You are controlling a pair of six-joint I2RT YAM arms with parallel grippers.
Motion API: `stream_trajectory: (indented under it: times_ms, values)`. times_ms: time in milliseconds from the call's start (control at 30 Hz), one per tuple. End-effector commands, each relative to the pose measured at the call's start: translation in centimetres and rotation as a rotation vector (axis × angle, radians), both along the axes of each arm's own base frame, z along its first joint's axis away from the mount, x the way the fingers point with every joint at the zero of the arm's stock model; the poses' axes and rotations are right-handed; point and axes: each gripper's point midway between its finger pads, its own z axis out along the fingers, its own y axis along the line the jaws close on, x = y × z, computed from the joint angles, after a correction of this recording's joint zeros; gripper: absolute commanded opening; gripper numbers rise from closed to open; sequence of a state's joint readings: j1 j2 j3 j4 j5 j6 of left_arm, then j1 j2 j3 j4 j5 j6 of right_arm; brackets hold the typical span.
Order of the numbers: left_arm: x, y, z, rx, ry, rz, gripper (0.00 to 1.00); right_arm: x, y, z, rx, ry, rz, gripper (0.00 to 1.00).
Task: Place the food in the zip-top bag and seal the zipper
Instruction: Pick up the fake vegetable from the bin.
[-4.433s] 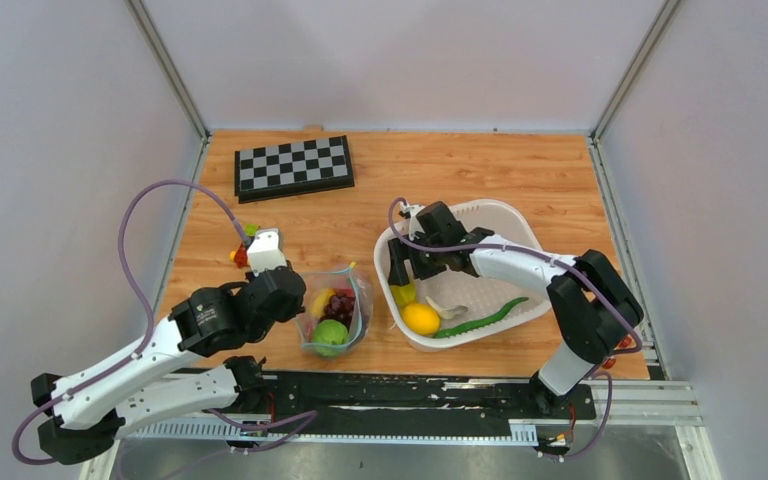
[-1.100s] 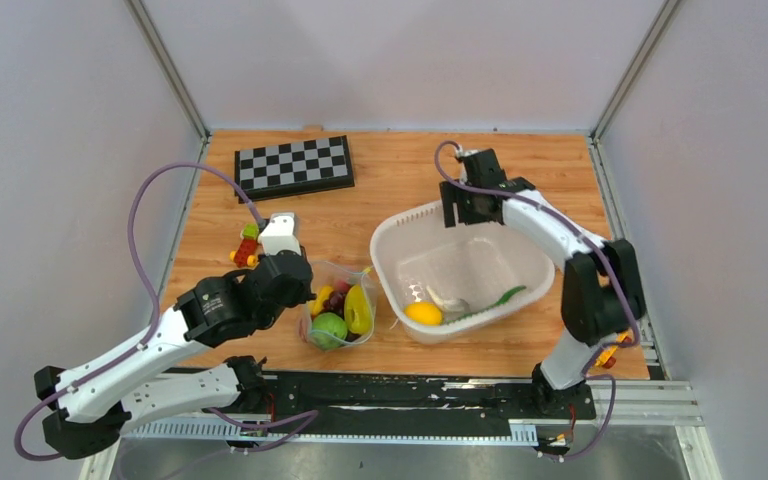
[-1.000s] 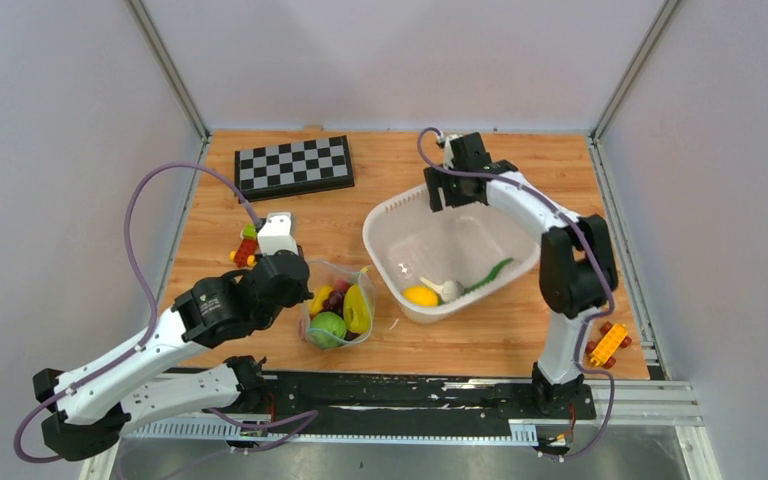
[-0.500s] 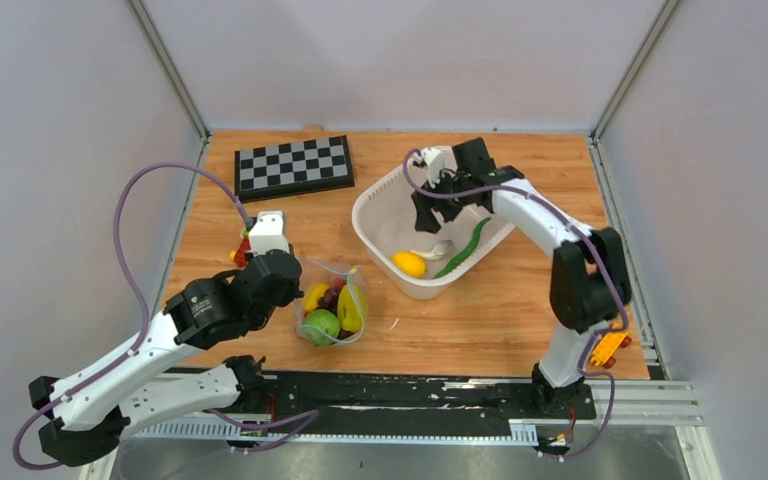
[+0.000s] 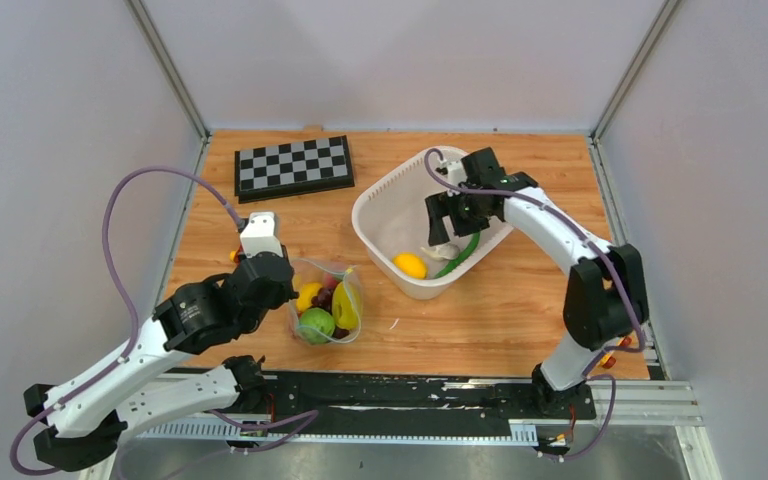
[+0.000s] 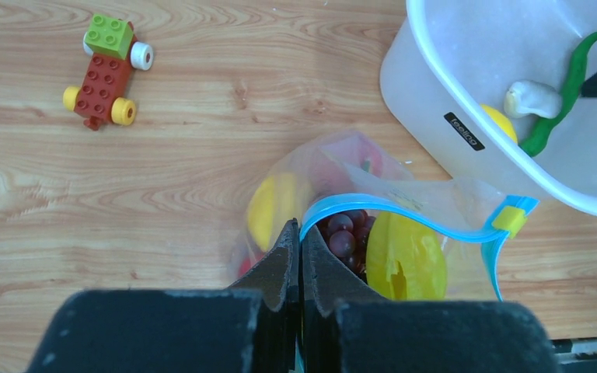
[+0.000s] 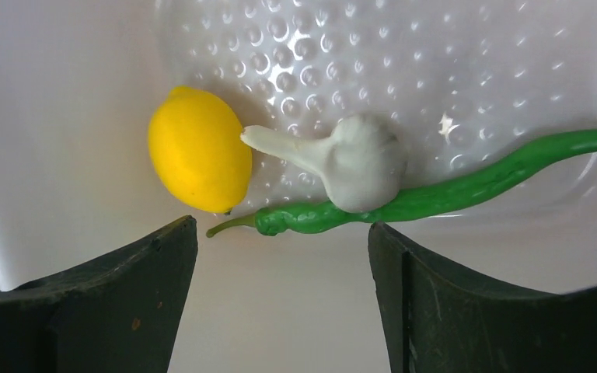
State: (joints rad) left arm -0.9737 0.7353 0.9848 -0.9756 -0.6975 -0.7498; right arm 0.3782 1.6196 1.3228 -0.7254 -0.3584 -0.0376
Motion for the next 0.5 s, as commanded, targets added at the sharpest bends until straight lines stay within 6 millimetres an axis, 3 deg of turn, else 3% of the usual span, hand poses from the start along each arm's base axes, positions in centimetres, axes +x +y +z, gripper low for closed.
stream_trajectory:
  times_ms: [0, 267, 300, 400, 467]
  values:
    - [0.4, 0.3, 1.1, -0.038, -0.04, 0.033, 0.01, -1.1, 0.7, -3.8, -0.167, 0.167, -0.064, 0.82]
    - [0.4, 0.8, 1.2, -0.011, -0.043, 0.046, 0.01, -0.3, 0.1, -8.4, -0.342, 0.232, -0.121, 0.91]
    - [0.5, 0.8, 1.2, -0.011, -0.046, 0.044, 0.01, -0.1, 0.4, -9.1, -0.34, 0.238, -0.124, 0.89]
    - [0.6, 0.4, 1.2, -0.001, -0.042, 0.033, 0.01, 0.4, 0.7, -10.8, -0.353, 0.246, -0.142, 0.71]
    - [0.6, 0.3, 1.1, 0.005, -0.034, 0.029, 0.01, 1.0, 1.2, -10.7, -0.33, 0.223, -0.159, 0.66]
